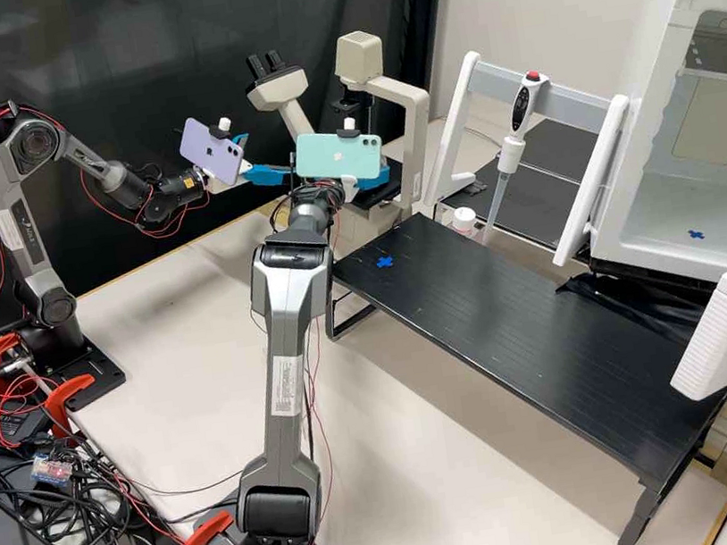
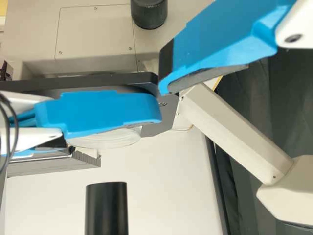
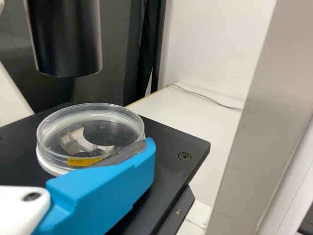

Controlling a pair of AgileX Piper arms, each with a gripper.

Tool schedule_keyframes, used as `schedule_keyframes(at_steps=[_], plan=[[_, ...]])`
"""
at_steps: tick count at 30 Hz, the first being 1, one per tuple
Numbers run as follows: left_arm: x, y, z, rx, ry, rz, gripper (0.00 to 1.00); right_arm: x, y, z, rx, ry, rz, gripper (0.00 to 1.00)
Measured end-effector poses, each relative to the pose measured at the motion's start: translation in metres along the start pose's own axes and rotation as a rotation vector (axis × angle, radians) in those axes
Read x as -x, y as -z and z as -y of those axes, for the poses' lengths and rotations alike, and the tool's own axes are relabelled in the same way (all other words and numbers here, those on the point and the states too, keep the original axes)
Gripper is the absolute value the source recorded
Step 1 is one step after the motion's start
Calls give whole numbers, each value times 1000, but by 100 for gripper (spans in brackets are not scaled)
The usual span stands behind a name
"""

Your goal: Move the petri dish to the bench

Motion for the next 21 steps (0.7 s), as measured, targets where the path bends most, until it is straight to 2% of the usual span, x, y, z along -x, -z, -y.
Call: schedule_keyframes(at_steps=[4,9,21], plan=[[0,0,0,0,0,0,100,0,-2,3,-15,6,6,0],[0,0,0,0,0,0,100,0,-3,3,-2,7,5,0],[0,0,0,0,0,0,100,0,-9,5,-11,7,17,0]])
